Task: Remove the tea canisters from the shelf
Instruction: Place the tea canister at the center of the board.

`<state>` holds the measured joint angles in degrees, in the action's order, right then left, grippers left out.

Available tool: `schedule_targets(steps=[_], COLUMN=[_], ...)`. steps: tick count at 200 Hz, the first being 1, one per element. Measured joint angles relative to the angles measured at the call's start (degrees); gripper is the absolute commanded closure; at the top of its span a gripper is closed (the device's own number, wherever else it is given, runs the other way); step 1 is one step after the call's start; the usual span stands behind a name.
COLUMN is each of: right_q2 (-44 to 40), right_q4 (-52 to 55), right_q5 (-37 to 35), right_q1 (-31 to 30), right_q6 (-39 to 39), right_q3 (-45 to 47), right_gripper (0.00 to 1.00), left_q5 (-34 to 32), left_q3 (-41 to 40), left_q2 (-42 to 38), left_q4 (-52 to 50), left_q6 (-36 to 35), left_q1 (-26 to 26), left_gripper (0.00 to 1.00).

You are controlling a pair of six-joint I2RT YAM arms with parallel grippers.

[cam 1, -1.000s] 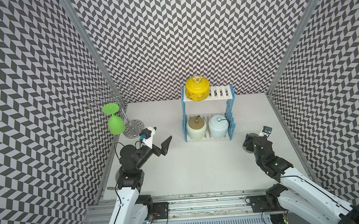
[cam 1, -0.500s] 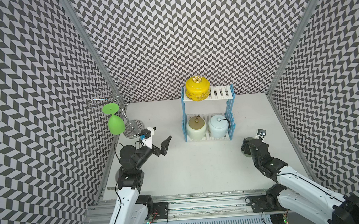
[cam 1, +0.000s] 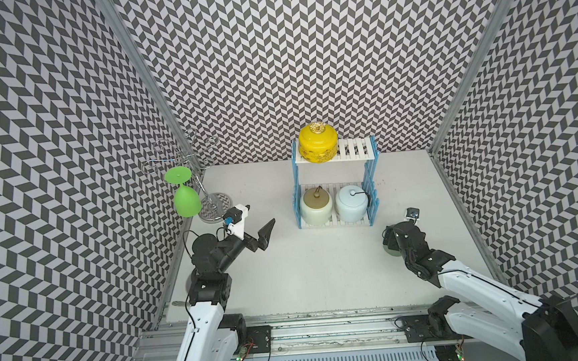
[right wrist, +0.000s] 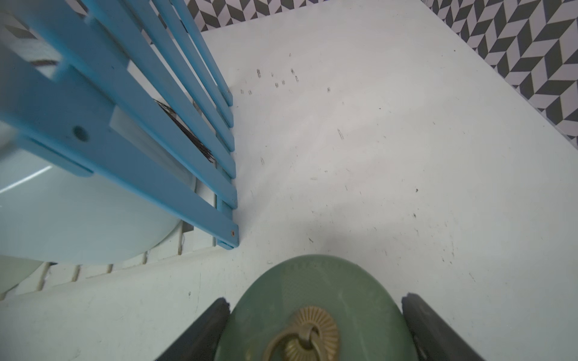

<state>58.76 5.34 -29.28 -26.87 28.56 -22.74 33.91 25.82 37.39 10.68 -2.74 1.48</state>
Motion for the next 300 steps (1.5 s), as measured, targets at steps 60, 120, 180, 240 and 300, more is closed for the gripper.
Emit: schedule_targets(steps=[60,120,180,240,300], right_q2=[2.3,0.3,-1.3,-3.4,-5.3], right_q4=[-0.9,1.9,3.3,1.9,1.8], right_q5=[0.2,1.4,1.7,1.2,-0.1], right_q1=[0.0,-0.3,-0.4,-0.4,-0.4], right_q6=[2.8,3.1,3.0,2.4,-1.6], right_q3=[-1.2,-1.2,-1.6,-2.9,-6.1], right_gripper=[0.47,0.23,0.00,0.00,0.00], left_q5=[0.0,0.0,0.0,0.0,0.0], left_q3=[-0.1,-0.3,-0.3,-0.3,-0.3], left_q2=[0.0,0.0,0.0,0.0,0.1], left_q4=[0.1,0.2,0.2,0.2,0.2], left_q6=[0.0,0.0,0.0,0.0,0.0], left_q1=[0.0,0.0,0.0,0.0,-0.1], left_gripper=[0.00,0.00,0.00,0.00,0.00])
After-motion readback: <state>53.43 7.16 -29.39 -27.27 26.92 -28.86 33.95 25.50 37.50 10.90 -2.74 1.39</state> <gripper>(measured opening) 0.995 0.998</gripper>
